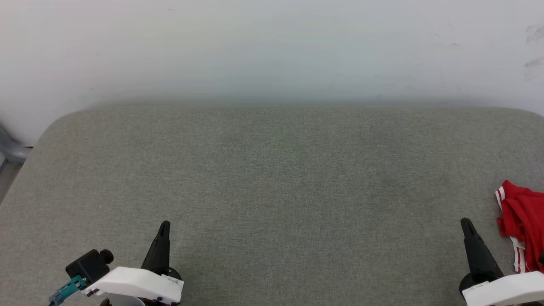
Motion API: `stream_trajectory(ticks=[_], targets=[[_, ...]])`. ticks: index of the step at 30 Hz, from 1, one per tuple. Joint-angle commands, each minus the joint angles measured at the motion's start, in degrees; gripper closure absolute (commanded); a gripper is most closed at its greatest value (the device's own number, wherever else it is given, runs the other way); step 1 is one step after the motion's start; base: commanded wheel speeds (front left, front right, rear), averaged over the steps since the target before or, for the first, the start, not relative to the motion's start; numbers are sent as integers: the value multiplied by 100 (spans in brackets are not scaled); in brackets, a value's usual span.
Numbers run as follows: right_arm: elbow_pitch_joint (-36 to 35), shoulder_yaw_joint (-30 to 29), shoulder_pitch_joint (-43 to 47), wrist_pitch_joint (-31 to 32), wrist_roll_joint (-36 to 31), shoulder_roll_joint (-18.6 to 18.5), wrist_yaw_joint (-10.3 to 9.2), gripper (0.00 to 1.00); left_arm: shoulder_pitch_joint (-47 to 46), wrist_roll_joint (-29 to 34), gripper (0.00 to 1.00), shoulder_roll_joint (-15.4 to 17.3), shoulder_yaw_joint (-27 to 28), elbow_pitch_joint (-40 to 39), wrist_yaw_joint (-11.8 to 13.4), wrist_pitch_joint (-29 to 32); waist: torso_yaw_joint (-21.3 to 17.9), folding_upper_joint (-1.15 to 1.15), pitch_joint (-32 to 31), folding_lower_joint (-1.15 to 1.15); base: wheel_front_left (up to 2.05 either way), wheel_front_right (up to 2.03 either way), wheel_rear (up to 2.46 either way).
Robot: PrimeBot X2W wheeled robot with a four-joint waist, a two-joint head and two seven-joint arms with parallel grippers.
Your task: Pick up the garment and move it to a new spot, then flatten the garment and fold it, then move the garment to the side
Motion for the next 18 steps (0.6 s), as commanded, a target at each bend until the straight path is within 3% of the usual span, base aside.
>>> stream_trajectory(ticks=[1, 18], targets=[[-21, 6, -149, 10, 151, -19, -1, 100, -154, -132, 100, 7, 40, -52, -30, 31, -1, 0, 0, 0, 0, 0, 0], [381, 56, -443, 77, 1452, -22, -1, 100, -264, -1323, 100, -58, 260, -5, -59, 360, -30, 0, 13, 0, 0, 0, 0]])
